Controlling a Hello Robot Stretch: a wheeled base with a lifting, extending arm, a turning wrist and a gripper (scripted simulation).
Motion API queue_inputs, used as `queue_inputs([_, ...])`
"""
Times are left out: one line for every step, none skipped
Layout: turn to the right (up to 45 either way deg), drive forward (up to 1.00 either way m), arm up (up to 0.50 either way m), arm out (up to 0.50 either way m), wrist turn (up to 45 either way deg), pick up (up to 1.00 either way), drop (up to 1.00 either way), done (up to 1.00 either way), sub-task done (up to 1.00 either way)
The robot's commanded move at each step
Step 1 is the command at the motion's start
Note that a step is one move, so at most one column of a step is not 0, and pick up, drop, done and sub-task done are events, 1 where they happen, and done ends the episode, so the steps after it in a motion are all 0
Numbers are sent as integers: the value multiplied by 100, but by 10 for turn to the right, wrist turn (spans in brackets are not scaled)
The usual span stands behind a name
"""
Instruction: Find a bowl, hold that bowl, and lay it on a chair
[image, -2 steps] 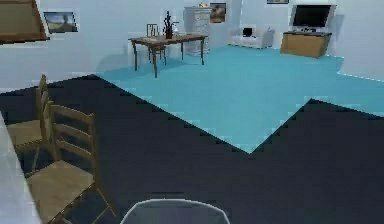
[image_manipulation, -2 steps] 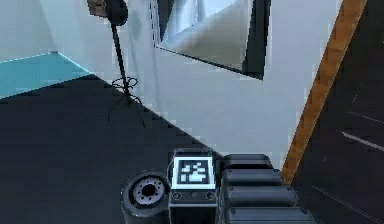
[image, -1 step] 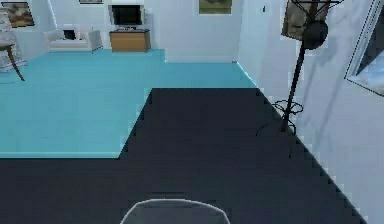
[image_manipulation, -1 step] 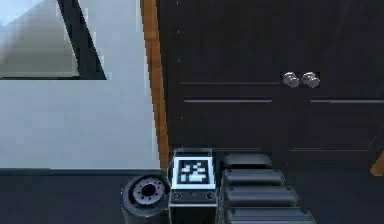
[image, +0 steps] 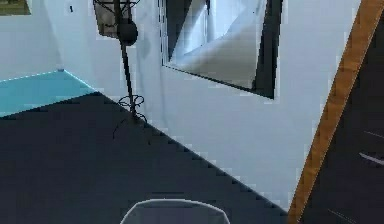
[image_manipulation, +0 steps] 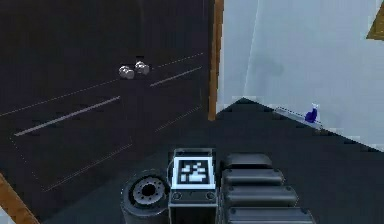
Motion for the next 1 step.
queue_inputs([0, 5, 0, 0, 0, 0, 0, 0, 0])
